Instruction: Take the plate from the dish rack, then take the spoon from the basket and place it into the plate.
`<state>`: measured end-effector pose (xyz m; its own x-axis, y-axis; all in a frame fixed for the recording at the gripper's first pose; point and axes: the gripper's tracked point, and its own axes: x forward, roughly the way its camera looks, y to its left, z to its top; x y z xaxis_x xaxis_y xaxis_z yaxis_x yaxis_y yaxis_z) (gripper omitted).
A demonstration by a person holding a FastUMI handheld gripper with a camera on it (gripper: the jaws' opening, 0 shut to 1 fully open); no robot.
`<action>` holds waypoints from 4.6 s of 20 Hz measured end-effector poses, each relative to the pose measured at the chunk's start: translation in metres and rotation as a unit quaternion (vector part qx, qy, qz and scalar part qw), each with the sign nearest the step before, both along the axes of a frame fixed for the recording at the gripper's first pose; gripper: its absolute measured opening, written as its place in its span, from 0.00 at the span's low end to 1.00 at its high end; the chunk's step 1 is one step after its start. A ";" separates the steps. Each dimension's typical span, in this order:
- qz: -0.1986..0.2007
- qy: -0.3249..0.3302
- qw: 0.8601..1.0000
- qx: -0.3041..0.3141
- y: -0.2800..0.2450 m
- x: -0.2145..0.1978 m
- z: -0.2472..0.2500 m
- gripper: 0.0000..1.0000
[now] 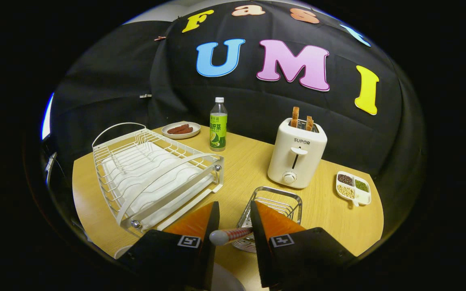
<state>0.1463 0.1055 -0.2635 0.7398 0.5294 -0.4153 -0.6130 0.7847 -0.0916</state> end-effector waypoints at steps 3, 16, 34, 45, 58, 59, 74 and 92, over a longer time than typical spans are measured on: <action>-0.021 -0.046 0.999 -0.015 -0.012 0.015 0.018 0.36; -0.053 -0.020 0.997 0.048 -0.037 0.022 0.086 0.17; -0.053 0.058 0.996 0.040 -0.039 -0.113 0.087 0.17; -0.043 0.042 0.997 -0.048 -0.032 -0.131 0.018 0.21; -0.066 0.092 0.993 0.016 -0.020 -0.136 0.051 0.98; -0.071 0.088 0.993 0.025 -0.021 -0.133 0.063 0.98; -0.198 -0.127 0.959 0.159 -0.096 -0.124 0.312 0.98; -0.305 -0.123 0.928 0.176 -0.183 -0.134 0.309 1.00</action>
